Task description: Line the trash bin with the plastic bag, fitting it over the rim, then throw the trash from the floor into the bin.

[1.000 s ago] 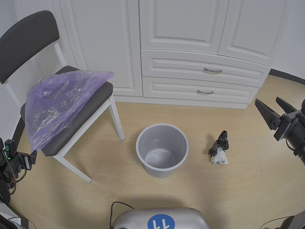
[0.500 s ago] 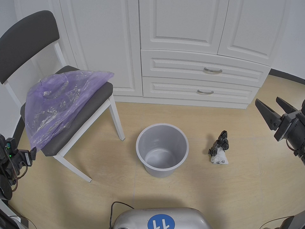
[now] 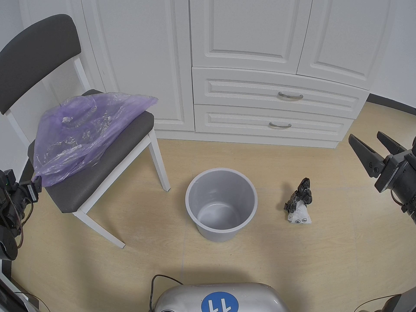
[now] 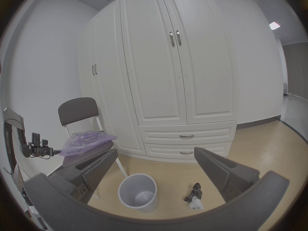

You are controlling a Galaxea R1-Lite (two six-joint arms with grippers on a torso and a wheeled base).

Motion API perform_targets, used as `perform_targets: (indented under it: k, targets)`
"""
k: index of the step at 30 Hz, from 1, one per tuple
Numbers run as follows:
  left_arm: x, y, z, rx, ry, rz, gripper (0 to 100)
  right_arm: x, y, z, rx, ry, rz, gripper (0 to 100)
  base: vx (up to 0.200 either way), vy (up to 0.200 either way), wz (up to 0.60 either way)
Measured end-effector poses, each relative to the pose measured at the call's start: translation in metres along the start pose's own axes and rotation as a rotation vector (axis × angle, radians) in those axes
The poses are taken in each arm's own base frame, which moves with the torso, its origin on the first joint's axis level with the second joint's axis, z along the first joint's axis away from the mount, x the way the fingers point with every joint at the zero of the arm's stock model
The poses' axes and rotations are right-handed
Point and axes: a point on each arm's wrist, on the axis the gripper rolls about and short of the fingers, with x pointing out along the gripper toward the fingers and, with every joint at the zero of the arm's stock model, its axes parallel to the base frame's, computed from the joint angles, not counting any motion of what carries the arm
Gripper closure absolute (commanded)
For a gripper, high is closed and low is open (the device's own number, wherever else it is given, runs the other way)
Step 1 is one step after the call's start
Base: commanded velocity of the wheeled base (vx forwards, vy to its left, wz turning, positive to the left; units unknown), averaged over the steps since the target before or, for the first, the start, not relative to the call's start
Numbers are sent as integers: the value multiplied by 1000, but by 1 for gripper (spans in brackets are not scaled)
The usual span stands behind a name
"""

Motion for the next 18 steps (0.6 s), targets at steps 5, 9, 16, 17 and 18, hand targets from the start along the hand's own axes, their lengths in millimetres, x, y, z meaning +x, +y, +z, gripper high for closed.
perform_targets:
  k: [5, 9, 16, 17, 18]
  targets:
    - [7, -1, 12, -40, -128, 16, 0, 0, 0, 1, 3, -6, 3, 0, 0, 0, 0]
    - [13, -1, 17, -56, -198, 47, 0, 0, 1, 2, 5, -10, 5, 0, 0, 0, 0]
    - [27, -3, 12, -100, -196, 48, 0, 0, 1, 4, 11, -25, 9, 0, 0, 0, 0]
    - [29, -3, 12, -116, -196, 45, 0, 0, 1, 4, 12, -26, 9, 0, 0, 0, 0]
    - [31, -4, 12, -131, -199, 41, 0, 0, 1, 4, 13, -27, 9, 0, 0, 0, 0]
